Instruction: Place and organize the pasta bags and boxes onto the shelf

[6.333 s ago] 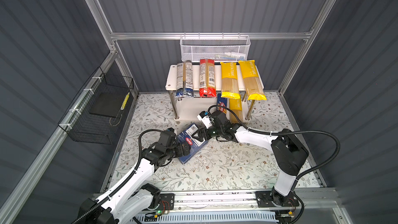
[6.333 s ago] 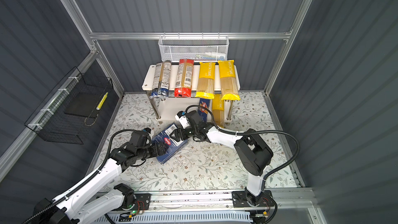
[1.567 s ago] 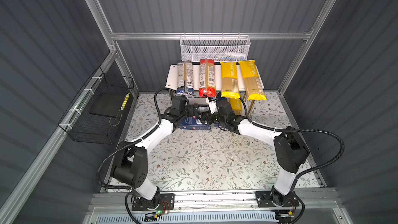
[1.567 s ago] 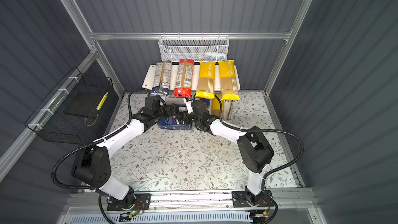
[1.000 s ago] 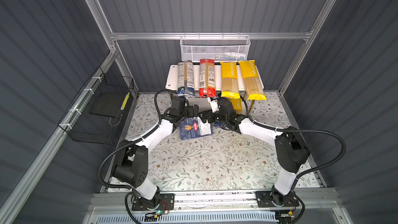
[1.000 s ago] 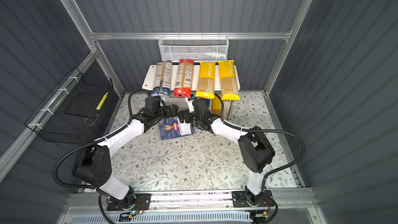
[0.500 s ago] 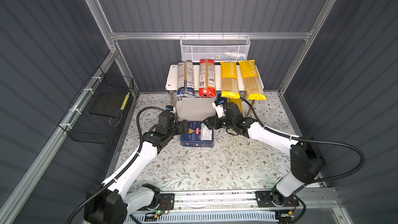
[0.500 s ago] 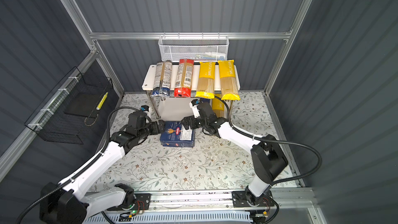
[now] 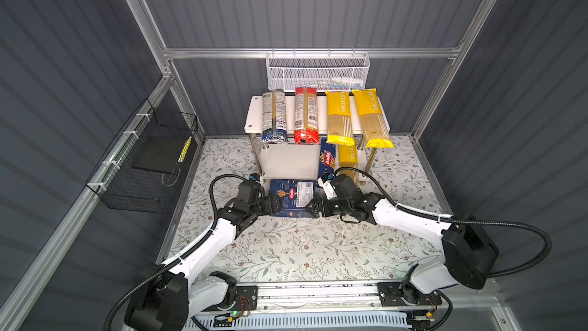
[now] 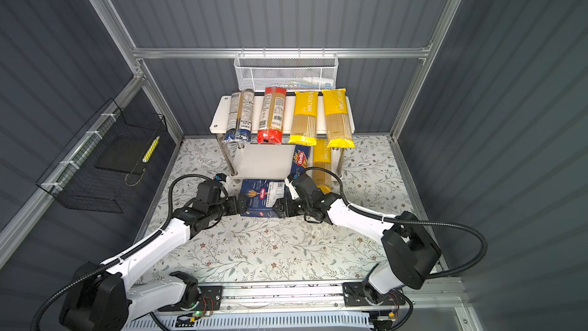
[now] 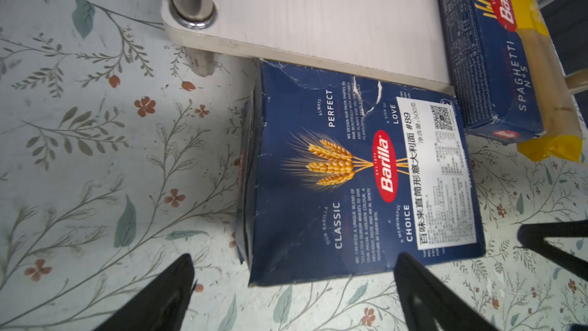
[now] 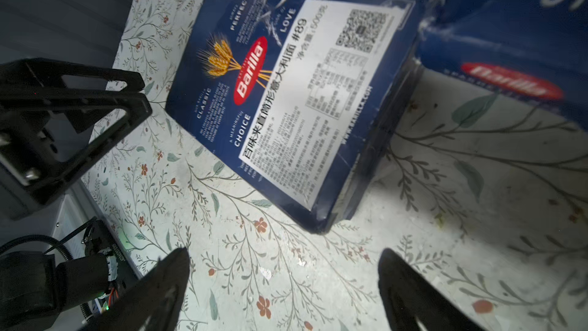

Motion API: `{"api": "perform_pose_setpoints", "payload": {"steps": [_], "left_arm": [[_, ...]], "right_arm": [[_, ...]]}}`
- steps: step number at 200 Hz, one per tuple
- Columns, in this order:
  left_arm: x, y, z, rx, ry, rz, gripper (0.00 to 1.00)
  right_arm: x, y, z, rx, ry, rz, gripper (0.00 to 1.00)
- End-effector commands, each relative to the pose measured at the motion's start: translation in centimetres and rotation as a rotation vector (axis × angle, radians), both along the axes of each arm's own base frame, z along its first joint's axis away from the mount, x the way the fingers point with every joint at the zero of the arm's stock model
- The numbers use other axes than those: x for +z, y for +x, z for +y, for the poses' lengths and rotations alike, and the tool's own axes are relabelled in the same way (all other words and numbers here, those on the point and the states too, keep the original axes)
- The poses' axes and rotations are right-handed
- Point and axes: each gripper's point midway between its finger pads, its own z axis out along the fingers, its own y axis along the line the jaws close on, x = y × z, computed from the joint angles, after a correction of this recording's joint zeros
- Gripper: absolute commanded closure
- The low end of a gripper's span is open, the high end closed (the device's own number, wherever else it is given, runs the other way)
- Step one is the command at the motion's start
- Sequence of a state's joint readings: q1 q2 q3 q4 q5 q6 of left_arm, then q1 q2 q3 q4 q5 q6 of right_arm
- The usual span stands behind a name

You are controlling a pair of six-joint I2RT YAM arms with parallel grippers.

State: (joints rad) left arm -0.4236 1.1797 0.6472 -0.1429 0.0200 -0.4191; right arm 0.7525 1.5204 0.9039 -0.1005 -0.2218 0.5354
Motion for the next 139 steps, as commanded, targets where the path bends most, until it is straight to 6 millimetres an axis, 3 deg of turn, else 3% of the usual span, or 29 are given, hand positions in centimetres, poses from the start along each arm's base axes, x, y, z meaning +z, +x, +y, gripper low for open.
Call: {"api": "perform_pose_setpoints", "payload": {"steps": [1, 36, 67, 139], "left_arm": [[0.3, 0.9, -1.2, -0.051, -0.043, -0.052, 0.01], [-1.3, 0.8, -1.3, -0.064, -0.035, -0.049, 0.01], [-2.7, 0.8, -1.3, -0.057, -0.040, -0.039, 0.01], [-4.0, 1.6, -2.7, -0.093, -0.098, -0.057, 0.01]], "right_arm": [[-0.5, 0.7, 0.8, -0.015, 0.039, -0.003, 0.07], [-1.5, 1.6, 1.9, 0.003, 0.056, 0.000, 0.07], [-2.4, 2.4, 1.5, -0.029, 0.048, 0.008, 0.07], [-3.9, 3.3, 2.1, -0.027, 0.051, 0.032, 0.07]]}}
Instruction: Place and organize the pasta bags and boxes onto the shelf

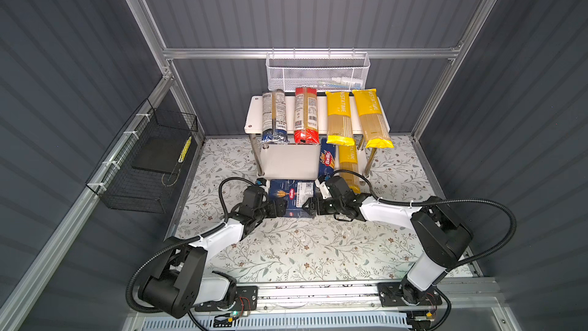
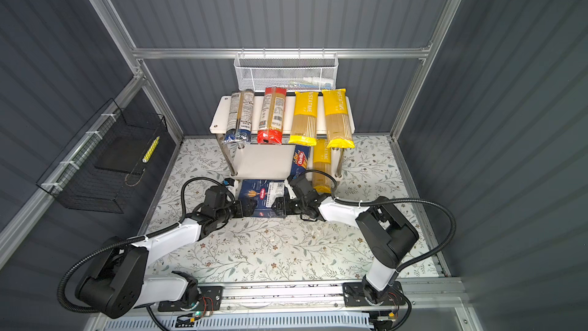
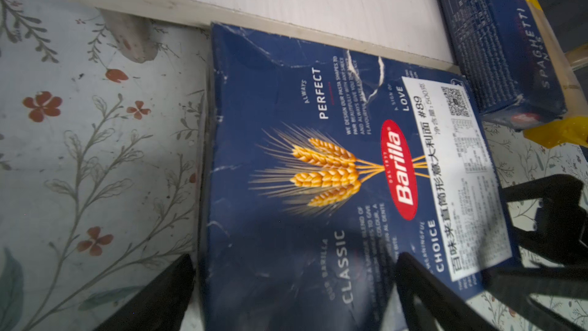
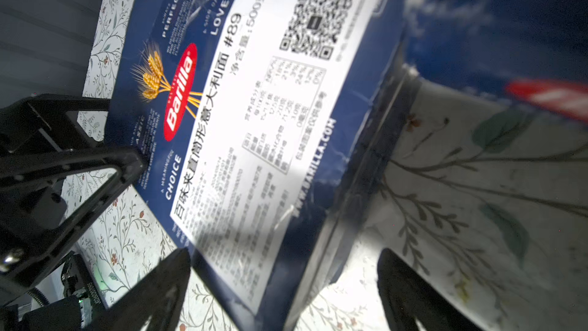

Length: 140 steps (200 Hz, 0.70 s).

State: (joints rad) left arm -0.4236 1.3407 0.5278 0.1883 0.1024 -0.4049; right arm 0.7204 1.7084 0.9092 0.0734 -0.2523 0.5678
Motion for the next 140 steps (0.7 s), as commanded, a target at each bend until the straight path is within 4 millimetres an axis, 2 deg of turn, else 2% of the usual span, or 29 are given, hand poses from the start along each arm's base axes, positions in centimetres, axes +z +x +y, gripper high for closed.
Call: {"api": "perform_pose_setpoints", "payload": {"steps": [1, 25, 57, 77, 100, 140], "left_arm": [[0.1, 0.5, -0.7, -0.023, -0.037, -0.026, 0.01], [-0.7, 0.5, -1.1, -0.040, -0.044, -0.011, 0.01], [-0.6, 0.2, -2.0, -0.074, -0.098, -0.015, 0.01], [0.2, -0.1, -2.6, -0.106, -0.136, -0.034, 0.01], [1.2, -0.5, -3.5, -0.146, -0.184, -0.047, 0.01], [4.4, -1.6, -5.7, -0.236, -0.282, -0.092, 0.01]], "right_arm": [[0.5, 0.7, 0.8, 0.006, 0.031, -0.010, 0.07], [0.1, 0.8, 1.3, 0.018, 0.041, 0.007, 0.07], [0.0, 0.8, 1.9, 0.029, 0.065, 0.020, 0.08], [0.4, 0.9, 2.3, 0.036, 0.078, 0.010, 0.08], [1.6, 0.0, 3.9, 0.099, 0.138, 0.024, 0.09], [4.3, -0.5, 6.7, 0.166, 0.168, -0.027, 0.10]]}}
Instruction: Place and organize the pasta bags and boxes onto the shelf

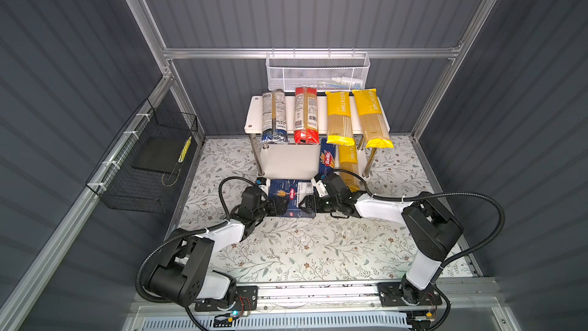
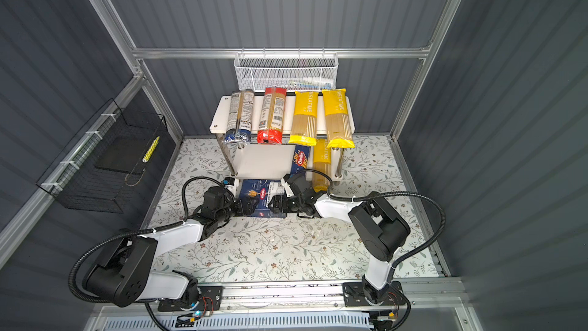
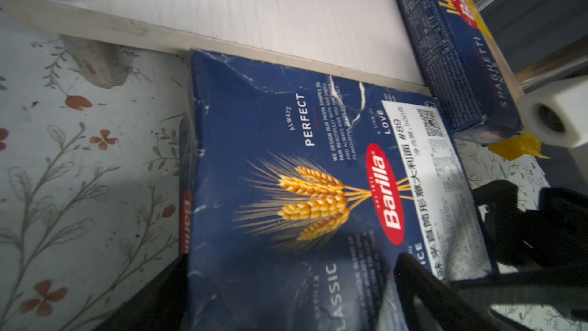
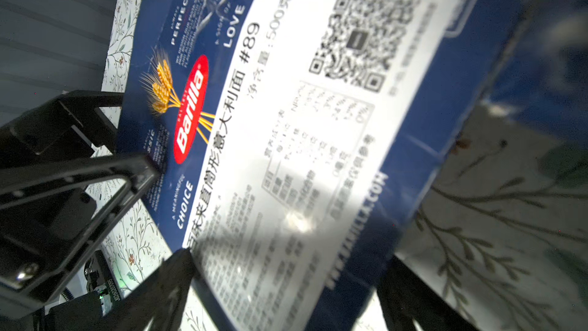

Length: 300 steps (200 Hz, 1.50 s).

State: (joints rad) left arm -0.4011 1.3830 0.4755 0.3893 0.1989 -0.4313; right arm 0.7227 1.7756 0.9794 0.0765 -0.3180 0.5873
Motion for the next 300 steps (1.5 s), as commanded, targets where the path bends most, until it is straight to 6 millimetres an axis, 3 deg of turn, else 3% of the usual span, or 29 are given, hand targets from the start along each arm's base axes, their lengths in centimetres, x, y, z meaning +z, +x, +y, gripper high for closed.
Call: {"api": "perform_pose_setpoints", "payload": {"steps": [1, 27, 90, 157, 259, 300], "left_arm": [[3.9, -2.3, -4.5, -0.202, -0.165, -0.040, 0.01], [5.5, -2.7, -5.4, -0.229, -0.196, -0.059, 0.01], [7.1, -3.3, -6.1, -0.256, -0.225, -0.064, 0.01], [11.7, -3.1, -6.2, -0.268, -0.225, -0.146, 0.01], [13.8, -2.7, -6.7, -0.286, -0.241, -0.198, 0.01], [14.7, -2.4, -6.8, -0.297, -0.219, -0.229, 0.01]], "right_arm": [[4.2, -0.9, 4.7, 0.129, 0.128, -0.068, 0.10], [6.3, -0.7, 5.5, 0.127, 0.193, -0.090, 0.11], [10.2, -0.5, 6.1, 0.146, 0.215, -0.162, 0.11], [13.4, -0.6, 6.6, 0.162, 0.254, -0.216, 0.11], [17.9, 0.0, 7.7, 0.184, 0.299, -0.322, 0.12], [18.7, 0.4, 8.0, 0.185, 0.297, -0.347, 0.12]]}}
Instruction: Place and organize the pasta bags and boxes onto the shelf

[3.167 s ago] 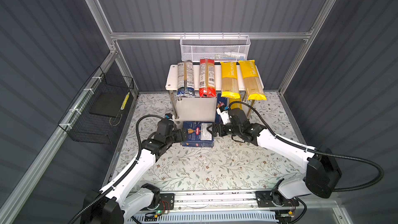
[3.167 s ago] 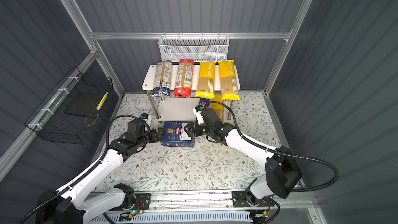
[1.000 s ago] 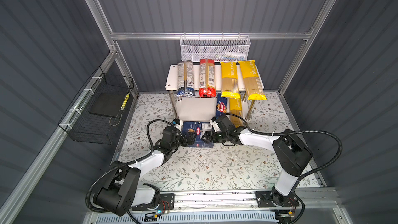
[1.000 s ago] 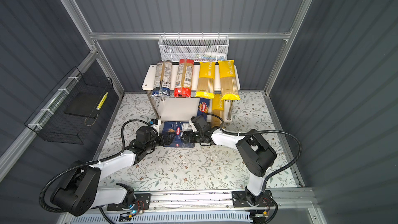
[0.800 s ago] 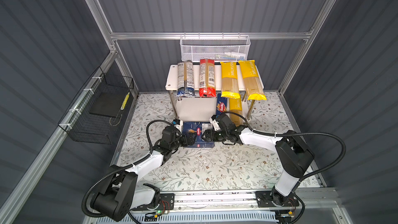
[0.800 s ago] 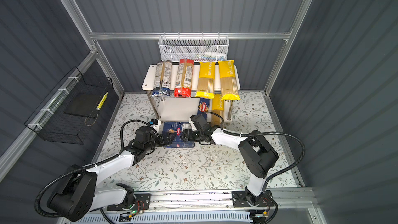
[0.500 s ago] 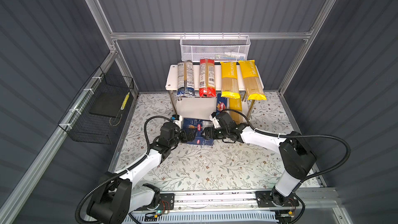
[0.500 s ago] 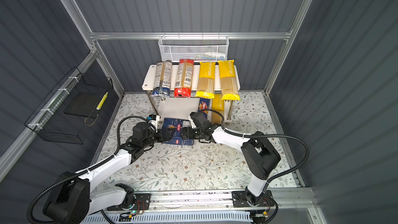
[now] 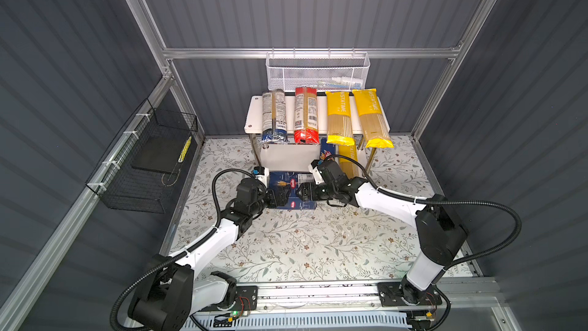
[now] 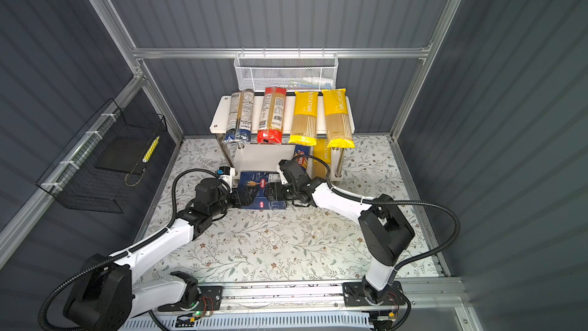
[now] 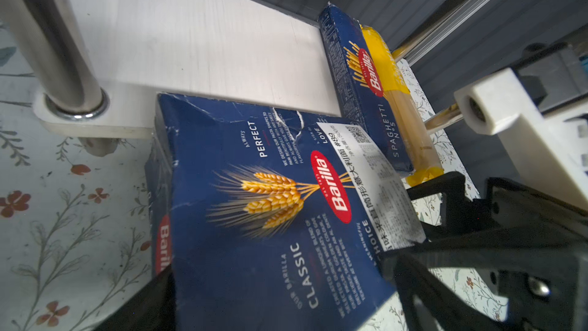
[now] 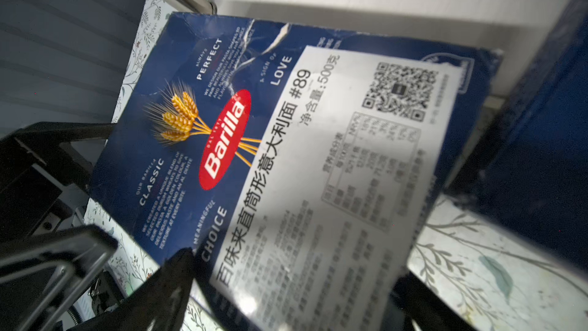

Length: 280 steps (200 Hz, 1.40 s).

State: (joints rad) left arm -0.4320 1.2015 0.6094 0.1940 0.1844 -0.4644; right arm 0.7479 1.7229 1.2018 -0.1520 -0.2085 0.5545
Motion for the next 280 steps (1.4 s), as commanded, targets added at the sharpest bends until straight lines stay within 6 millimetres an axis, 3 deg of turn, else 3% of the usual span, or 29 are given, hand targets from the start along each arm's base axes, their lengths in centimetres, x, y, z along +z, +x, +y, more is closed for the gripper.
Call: {"api": "perform_pose_setpoints", "payload": {"steps": [1, 157, 205, 280], "left_arm": [[6.7, -2.6, -5.7, -0.297, -0.142, -0.145, 0.01], [8.5, 0.3, -7.2, -0.321, -0.097, -0.243, 0.01], [10.6, 0.4, -7.1, -0.321, -0.111, -0.302, 0.01], [12.3, 0.2, -7.1, -0.321, -0.127, -0.340, 0.01]], "right_arm": [[11.7, -1.8, 6.8, 0.237, 0.316, -0.243, 0.12], [13.2, 1.4, 6.7, 0.168, 0.272, -0.378, 0.12], [14.0, 1.4, 6.6, 0.168, 0.283, -0.404, 0.12], [16.4, 0.9, 6.8, 0.182, 0.330, -0.441, 0.12]]}}
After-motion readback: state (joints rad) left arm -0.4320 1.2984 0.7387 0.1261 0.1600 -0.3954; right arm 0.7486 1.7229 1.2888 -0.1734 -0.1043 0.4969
